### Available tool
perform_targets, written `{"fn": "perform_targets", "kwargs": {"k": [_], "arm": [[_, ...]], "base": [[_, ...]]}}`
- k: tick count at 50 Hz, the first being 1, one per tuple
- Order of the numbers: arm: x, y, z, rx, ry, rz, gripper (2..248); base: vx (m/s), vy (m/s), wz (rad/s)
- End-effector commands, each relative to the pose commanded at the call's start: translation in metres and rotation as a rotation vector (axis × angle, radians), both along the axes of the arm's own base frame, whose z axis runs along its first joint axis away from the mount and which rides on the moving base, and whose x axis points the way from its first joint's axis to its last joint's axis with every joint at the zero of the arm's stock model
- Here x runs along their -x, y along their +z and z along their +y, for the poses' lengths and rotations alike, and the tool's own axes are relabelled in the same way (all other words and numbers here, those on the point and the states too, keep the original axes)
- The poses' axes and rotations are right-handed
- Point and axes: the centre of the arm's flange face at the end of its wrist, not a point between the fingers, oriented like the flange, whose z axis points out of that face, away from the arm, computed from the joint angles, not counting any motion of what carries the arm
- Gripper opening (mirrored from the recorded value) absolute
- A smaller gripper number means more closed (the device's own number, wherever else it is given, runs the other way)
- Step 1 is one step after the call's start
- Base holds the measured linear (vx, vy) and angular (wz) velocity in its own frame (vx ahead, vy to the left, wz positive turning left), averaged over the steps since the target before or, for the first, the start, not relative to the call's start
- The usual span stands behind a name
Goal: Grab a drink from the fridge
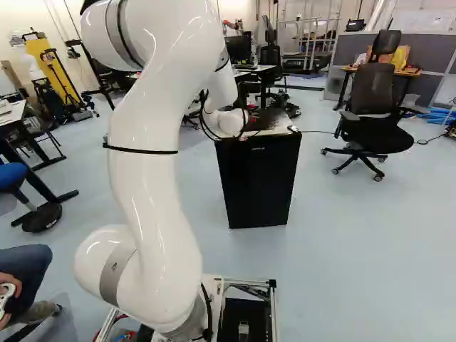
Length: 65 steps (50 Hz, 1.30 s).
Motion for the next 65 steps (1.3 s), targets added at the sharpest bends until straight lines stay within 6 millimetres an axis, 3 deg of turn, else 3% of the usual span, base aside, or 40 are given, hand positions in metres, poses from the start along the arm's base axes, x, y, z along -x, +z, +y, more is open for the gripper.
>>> {"fn": "perform_targets", "kwargs": {"k": [34, 50, 65], "arm": [[0.047, 0.010, 0.029, -0.009, 0.025, 0.024, 100], [0.086, 0.015, 0.049, -0.015, 0.044, 0.043, 100], [0.134, 0.015, 0.070, -0.022, 0.066, 0.066, 100]], "base": [[0.000, 0.000, 0.000], [0.000, 0.000, 0.000], [0.000, 0.000, 0.000]]}}
